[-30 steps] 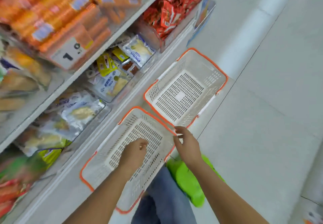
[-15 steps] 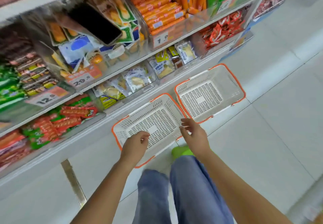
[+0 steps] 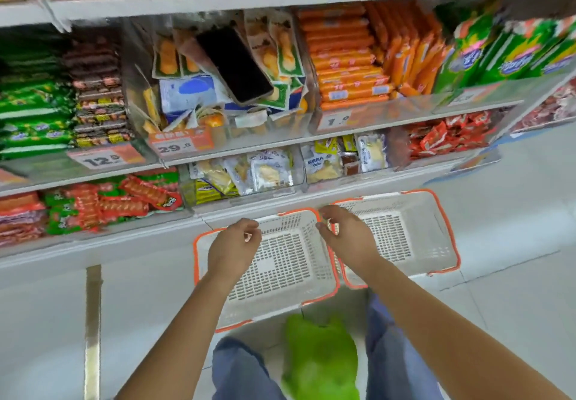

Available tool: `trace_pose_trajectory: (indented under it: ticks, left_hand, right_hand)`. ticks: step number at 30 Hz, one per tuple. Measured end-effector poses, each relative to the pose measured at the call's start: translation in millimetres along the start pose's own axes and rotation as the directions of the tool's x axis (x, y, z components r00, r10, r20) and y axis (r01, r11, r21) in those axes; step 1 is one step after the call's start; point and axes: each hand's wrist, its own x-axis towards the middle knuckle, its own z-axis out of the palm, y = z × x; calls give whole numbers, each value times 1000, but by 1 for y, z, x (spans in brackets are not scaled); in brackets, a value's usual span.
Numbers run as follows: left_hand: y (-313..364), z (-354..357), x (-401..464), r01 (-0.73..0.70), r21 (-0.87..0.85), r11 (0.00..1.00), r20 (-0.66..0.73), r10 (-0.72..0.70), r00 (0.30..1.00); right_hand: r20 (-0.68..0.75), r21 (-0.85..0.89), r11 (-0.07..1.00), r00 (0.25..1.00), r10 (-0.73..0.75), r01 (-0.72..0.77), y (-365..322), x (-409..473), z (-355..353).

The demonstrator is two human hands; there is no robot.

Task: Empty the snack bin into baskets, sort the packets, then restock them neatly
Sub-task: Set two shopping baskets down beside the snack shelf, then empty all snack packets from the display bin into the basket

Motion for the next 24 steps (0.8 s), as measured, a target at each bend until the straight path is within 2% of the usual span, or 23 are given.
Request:
trace_pose_trajectory:
  ticks: [6,11,14,17,19,22,24]
  left_hand:
    - [-15,77,85,105,153,983,-180,-77,981]
    - [-45,103,127,54,258,965,-290,24,957]
    - [-69,108,150,-22,375,927,-318,151,936]
    - [-100,116,169,-59,471,880,-365,256,895]
    - [-117,124,180,-77,508,858,-426,328,843]
    - [-126,132,194,-100,451,887,-545,362,756]
    - [-127,137,199,-139,419,897,-593,386,707]
  right_hand:
    - [119,-176,941,955,-272,289,87,117,24]
    - [61,-212,787,812,-581,579,100,181,74]
    - [49,-286,697,736,-675,658,91,210,106]
    - [-53,-427,570,610,-791,702,89,233,135]
    - [-114,-485,506,522,-845,713,96,242,152]
    - [-203,-502,460,418,-886,732,106,245,166]
    - [-235,-516,455,390,-890,726,105,244,172]
